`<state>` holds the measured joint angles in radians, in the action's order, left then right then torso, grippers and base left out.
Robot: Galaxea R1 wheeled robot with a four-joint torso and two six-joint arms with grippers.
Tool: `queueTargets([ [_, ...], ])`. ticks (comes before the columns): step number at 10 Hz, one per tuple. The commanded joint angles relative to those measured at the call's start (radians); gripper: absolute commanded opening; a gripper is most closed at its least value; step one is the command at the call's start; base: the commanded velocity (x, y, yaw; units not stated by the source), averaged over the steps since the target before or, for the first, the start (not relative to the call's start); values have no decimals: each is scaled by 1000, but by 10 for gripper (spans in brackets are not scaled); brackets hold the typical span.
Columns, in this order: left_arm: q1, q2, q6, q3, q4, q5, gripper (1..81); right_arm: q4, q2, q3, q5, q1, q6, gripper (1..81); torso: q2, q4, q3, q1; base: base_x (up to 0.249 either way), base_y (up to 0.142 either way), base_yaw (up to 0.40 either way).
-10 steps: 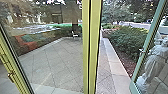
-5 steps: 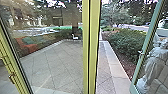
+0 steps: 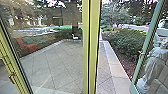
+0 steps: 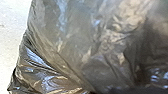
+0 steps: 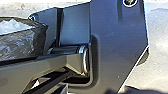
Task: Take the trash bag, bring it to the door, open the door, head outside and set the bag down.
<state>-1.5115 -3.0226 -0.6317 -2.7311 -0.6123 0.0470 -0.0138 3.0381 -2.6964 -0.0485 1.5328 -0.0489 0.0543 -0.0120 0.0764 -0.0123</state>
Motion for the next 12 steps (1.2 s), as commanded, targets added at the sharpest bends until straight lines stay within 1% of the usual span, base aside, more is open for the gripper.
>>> queueTargets([
  [1, 44, -1, -11, -1, 0, 68, 10, -29, 26, -6, -60, -41, 6, 811, 0, 0, 0, 0, 0, 0, 0],
  [8, 52, -3, -14, 1, 5, 82, 10, -38, 41, -11, -57, -33, 21, 811, 0, 0, 0, 0, -10, 0, 0],
  [12, 52, -3, -14, 1, 11, 82, 10, -37, 41, -12, -54, -32, 21, 811, 0, 0, 0, 0, 0, 0, -164],
])
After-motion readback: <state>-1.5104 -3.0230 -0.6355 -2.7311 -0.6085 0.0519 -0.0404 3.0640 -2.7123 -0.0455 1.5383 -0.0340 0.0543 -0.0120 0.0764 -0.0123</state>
